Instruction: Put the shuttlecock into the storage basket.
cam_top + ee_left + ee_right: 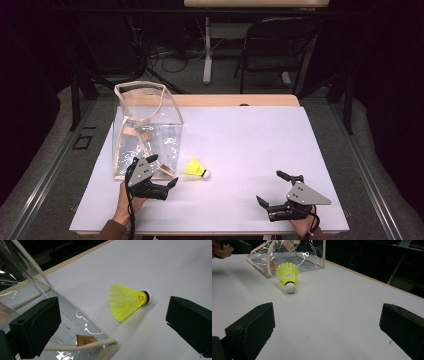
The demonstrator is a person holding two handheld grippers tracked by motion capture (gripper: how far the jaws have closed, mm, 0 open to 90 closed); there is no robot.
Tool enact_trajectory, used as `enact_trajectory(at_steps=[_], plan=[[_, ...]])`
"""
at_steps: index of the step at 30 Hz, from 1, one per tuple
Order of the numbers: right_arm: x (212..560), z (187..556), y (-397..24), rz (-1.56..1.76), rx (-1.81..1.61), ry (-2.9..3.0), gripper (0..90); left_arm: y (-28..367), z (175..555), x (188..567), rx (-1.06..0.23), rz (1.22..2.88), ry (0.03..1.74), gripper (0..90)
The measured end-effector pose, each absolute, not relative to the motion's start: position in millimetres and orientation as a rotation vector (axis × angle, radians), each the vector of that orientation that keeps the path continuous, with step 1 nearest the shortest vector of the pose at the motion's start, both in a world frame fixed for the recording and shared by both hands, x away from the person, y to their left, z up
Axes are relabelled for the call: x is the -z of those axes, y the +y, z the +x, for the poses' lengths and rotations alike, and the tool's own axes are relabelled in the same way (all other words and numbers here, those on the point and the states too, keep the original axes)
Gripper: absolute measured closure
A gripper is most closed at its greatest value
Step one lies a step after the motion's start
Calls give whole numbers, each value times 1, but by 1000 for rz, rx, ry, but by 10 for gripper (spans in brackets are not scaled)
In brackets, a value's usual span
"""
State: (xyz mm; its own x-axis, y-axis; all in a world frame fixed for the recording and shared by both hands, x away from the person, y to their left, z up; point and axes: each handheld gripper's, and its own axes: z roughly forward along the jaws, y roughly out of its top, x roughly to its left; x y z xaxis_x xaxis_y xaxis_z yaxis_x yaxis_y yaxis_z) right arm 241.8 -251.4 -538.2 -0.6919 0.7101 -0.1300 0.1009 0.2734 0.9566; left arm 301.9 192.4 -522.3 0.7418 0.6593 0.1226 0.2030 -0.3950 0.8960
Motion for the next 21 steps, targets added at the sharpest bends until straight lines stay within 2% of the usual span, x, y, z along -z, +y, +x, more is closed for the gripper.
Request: enact_trajectory(at_steps=[21], plan=[[539, 243, -251, 727, -1445, 2017, 0, 170, 319, 519, -491, 2080, 581, 4]])
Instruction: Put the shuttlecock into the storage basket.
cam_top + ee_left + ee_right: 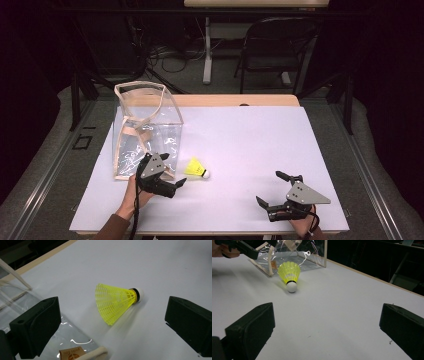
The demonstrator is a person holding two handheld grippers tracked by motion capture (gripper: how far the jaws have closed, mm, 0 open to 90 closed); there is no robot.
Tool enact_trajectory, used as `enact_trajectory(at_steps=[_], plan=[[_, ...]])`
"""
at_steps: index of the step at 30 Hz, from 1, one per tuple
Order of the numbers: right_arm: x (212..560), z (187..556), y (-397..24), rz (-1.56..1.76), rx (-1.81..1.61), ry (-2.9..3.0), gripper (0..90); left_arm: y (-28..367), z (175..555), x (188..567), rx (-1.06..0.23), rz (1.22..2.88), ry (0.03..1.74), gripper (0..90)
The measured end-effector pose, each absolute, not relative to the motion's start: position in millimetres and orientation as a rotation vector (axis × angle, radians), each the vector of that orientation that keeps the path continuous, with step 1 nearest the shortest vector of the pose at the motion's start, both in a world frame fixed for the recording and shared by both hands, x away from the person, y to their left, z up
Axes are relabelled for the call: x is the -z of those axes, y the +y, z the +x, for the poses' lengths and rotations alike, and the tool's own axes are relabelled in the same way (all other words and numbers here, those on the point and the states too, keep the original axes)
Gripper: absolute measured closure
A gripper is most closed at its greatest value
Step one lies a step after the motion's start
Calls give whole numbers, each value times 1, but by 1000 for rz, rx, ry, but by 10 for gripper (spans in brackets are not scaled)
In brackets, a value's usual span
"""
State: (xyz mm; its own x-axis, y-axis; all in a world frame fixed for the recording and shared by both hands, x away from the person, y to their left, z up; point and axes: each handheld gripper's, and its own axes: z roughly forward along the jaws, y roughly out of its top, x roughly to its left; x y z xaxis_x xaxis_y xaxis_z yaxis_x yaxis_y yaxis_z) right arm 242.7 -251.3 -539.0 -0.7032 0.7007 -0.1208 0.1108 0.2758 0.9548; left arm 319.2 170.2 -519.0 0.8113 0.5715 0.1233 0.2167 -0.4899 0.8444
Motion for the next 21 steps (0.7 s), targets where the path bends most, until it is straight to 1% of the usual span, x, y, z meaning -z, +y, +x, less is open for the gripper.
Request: enact_trajectory(at_steps=[4, 8, 16, 21], plan=[[539, 243, -251, 730, -1444, 2020, 0, 166, 322, 518, -478, 2105, 565, 7], [539, 242, -251, 725, -1439, 2020, 0, 162, 325, 519, -468, 2137, 553, 41], [539, 243, -251, 726, -1440, 2020, 0, 155, 334, 520, -405, 2198, 533, 160], [539, 243, -251, 725, -1438, 2022, 0, 151, 339, 523, -378, 2237, 531, 249]])
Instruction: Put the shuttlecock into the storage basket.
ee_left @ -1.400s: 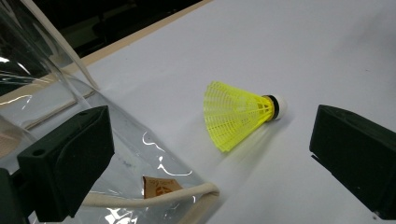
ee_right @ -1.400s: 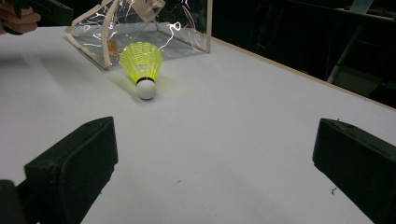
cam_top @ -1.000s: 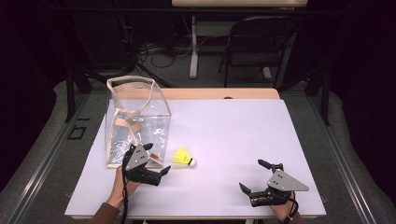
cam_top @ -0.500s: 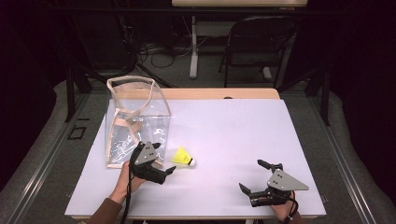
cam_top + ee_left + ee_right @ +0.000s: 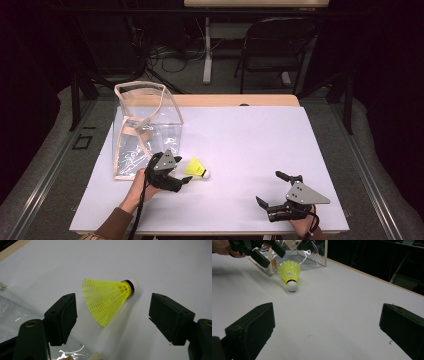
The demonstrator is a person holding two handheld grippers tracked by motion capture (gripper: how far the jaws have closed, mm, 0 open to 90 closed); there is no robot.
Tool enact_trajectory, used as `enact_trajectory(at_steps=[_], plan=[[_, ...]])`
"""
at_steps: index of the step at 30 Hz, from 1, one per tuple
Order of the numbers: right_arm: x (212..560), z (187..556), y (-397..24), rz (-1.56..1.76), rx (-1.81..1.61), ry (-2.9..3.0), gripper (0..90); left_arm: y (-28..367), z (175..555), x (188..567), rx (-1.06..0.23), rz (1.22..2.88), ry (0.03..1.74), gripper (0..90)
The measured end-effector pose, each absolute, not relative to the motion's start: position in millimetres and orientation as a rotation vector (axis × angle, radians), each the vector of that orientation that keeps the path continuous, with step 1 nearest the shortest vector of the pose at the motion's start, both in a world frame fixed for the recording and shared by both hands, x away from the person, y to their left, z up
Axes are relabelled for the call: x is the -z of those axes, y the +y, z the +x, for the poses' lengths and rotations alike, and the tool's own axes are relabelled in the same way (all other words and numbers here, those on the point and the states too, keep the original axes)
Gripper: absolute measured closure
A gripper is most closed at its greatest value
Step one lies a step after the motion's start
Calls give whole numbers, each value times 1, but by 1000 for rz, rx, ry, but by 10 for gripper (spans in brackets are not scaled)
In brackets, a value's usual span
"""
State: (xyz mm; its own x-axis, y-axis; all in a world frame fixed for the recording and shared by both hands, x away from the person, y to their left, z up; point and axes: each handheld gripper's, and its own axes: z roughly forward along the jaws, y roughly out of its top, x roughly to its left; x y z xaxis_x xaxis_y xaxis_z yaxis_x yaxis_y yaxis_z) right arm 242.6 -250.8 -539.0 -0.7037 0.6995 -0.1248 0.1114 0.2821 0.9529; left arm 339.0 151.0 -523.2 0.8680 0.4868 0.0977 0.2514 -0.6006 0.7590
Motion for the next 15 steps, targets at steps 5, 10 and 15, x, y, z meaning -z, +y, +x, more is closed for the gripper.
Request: enact_trajectory(at_steps=[5, 10, 15], plan=[[539, 243, -251, 725, -1436, 2025, 0, 150, 343, 524, -357, 2265, 525, 356], [539, 243, -250, 728, -1436, 2027, 0, 149, 347, 526, -324, 2297, 518, 460], [540, 243, -250, 729, -1430, 2031, 0, 149, 350, 527, -298, 2322, 496, 538]])
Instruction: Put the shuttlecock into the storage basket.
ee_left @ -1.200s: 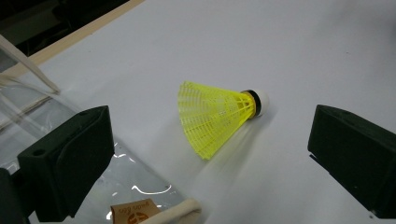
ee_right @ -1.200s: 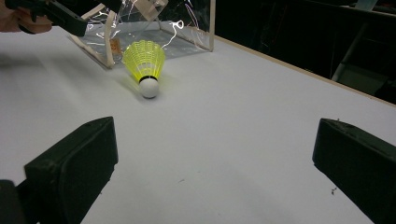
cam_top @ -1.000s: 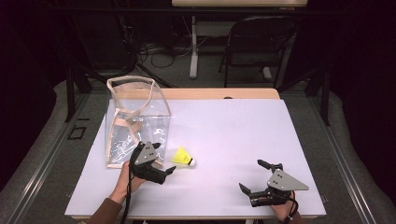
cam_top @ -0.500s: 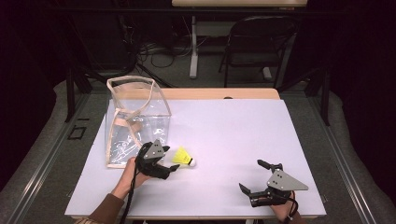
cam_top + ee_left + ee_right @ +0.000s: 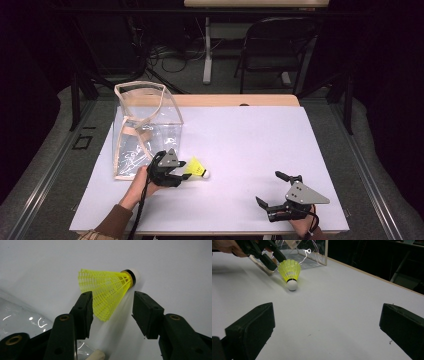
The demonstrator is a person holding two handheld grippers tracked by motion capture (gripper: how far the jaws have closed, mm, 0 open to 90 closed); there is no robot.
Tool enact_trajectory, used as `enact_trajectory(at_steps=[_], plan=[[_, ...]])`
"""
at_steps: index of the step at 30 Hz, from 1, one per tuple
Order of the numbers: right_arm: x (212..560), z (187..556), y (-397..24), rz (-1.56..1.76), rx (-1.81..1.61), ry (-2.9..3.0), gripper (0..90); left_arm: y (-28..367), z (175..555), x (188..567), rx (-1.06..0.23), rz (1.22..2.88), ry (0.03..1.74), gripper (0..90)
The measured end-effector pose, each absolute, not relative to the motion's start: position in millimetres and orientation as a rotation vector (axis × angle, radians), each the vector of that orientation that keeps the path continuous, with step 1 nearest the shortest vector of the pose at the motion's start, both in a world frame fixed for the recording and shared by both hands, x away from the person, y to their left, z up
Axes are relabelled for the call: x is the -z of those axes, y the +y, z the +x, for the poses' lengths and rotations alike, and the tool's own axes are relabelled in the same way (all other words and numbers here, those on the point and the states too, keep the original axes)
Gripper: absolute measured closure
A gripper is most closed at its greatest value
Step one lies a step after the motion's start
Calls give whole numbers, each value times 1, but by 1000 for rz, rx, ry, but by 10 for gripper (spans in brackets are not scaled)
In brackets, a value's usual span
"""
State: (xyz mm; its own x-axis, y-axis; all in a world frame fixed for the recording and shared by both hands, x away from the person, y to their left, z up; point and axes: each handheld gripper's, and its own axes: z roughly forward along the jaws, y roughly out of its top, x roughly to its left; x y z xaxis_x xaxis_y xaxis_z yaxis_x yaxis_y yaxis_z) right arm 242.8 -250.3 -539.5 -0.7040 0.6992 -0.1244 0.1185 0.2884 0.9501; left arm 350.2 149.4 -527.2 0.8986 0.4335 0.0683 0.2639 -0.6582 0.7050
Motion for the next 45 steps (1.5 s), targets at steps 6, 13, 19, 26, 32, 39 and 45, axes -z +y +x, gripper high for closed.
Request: enact_trajectory(at_steps=[6, 13, 19, 26, 32, 39, 45], plan=[[540, 243, -250, 723, -1425, 2034, 0, 150, 356, 527, -267, 2351, 466, 609], [540, 243, -250, 721, -1420, 2032, 0, 150, 361, 528, -247, 2354, 453, 694], [540, 242, -250, 722, -1418, 2034, 0, 149, 363, 530, -229, 2360, 429, 773], [540, 243, -250, 721, -1418, 2037, 0, 149, 364, 529, -208, 2374, 371, 888], [540, 242, -250, 723, -1419, 2037, 0, 148, 361, 527, -187, 2379, 325, 897], [540, 242, -250, 721, -1418, 2037, 0, 148, 358, 524, -188, 2375, 304, 897], [540, 242, -250, 721, -1416, 2037, 0, 150, 355, 520, -221, 2362, 299, 897]])
